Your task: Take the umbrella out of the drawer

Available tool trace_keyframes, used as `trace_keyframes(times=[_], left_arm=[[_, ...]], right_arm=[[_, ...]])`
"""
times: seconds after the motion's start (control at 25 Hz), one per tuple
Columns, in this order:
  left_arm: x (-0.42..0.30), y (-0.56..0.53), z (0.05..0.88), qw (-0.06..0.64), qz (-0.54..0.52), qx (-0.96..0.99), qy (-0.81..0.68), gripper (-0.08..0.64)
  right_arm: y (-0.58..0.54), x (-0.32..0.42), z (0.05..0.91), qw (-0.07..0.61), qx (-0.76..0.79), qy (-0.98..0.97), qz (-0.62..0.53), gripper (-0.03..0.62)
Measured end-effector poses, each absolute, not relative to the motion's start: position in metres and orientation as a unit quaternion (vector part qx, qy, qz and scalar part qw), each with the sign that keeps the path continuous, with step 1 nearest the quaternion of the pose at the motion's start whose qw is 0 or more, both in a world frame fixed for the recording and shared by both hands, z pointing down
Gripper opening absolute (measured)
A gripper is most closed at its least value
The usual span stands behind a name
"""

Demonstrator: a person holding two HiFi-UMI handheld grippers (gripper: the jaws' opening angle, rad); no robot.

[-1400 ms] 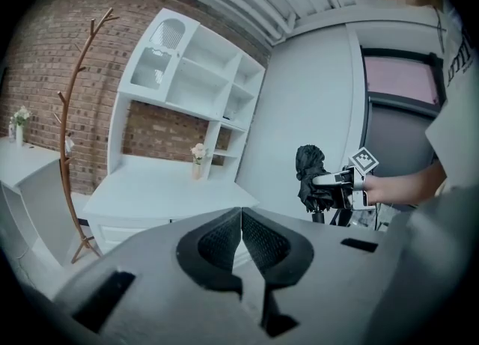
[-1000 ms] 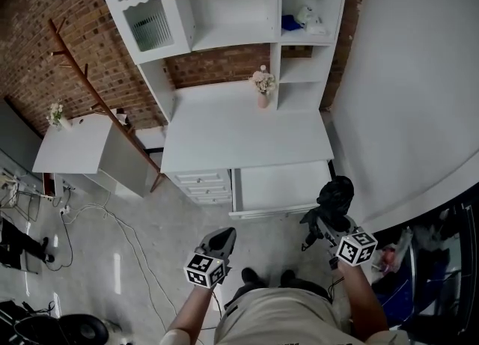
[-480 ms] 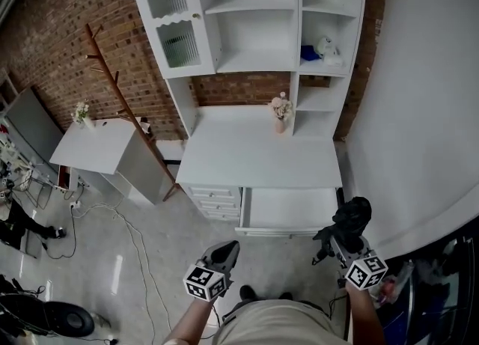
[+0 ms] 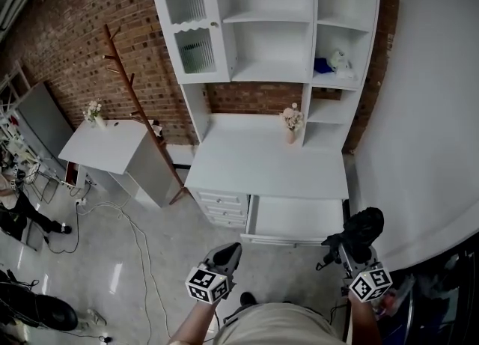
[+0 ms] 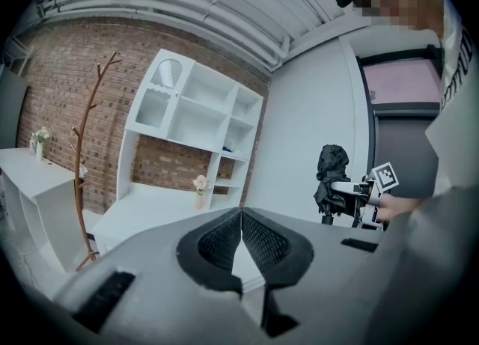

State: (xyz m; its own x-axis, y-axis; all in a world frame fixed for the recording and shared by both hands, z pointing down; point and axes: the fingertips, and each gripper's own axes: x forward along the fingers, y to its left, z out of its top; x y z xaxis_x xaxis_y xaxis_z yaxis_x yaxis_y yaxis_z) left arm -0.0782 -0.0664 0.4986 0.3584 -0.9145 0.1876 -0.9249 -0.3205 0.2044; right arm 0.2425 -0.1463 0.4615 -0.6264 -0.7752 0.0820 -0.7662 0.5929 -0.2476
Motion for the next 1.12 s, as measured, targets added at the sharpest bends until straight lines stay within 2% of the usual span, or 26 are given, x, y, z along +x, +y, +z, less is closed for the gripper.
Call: trace_keyframes(times=[0.2,1.12], left_arm=[[-0.081,-0.07,0.491,0.122,0.028,0.812,-0.57,0.025],[-0.104,-0.079,0.484,0.12,0.024,0.804,-0.581,0.025]], right_arm=[[-0.146,0.243,0.459,0.014,-0.438,0.891,-0.118,0.244],[-0.156,0.222,0.448,0.019,-0.427,0.897,-0.114,0.244]])
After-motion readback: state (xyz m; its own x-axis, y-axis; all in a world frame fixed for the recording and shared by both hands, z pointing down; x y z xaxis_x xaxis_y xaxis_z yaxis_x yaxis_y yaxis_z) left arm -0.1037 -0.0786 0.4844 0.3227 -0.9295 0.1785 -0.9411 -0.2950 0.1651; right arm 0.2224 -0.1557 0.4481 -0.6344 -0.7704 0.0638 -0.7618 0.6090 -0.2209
